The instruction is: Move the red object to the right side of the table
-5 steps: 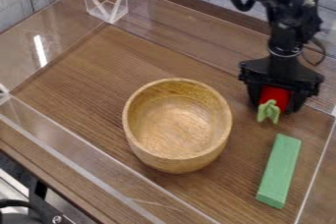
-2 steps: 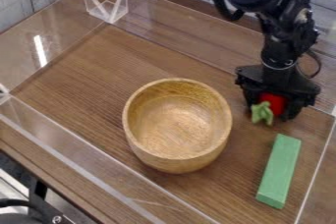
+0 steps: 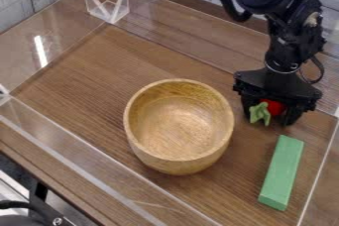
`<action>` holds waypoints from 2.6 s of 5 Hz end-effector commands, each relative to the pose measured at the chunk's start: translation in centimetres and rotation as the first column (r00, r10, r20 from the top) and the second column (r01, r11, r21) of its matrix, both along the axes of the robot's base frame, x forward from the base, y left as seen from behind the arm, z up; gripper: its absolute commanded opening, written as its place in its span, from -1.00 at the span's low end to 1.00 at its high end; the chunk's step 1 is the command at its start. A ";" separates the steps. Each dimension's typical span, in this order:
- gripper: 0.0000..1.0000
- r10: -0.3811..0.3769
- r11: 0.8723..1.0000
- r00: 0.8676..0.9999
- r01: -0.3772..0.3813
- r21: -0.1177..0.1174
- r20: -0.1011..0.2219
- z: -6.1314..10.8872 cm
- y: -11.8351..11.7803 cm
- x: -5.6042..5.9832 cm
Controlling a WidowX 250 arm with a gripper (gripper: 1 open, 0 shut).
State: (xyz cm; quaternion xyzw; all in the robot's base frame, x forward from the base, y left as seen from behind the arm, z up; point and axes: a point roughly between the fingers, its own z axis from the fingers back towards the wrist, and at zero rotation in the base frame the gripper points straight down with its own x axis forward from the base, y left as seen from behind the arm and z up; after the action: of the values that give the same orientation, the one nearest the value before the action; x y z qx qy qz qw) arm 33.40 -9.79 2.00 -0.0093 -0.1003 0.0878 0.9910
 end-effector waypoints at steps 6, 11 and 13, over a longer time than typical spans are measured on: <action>1.00 0.192 0.981 0.967 -0.185 -0.056 0.170 8.4 4.0 0.4; 1.00 0.355 0.934 0.916 -0.355 -0.038 0.188 9.5 5.2 4.2; 1.00 0.394 0.918 0.906 -0.395 -0.021 0.156 8.1 4.8 4.2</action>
State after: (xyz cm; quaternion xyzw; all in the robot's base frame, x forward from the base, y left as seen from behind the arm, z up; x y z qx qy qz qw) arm 37.00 -5.15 8.30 0.0218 -0.1535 0.2793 0.9476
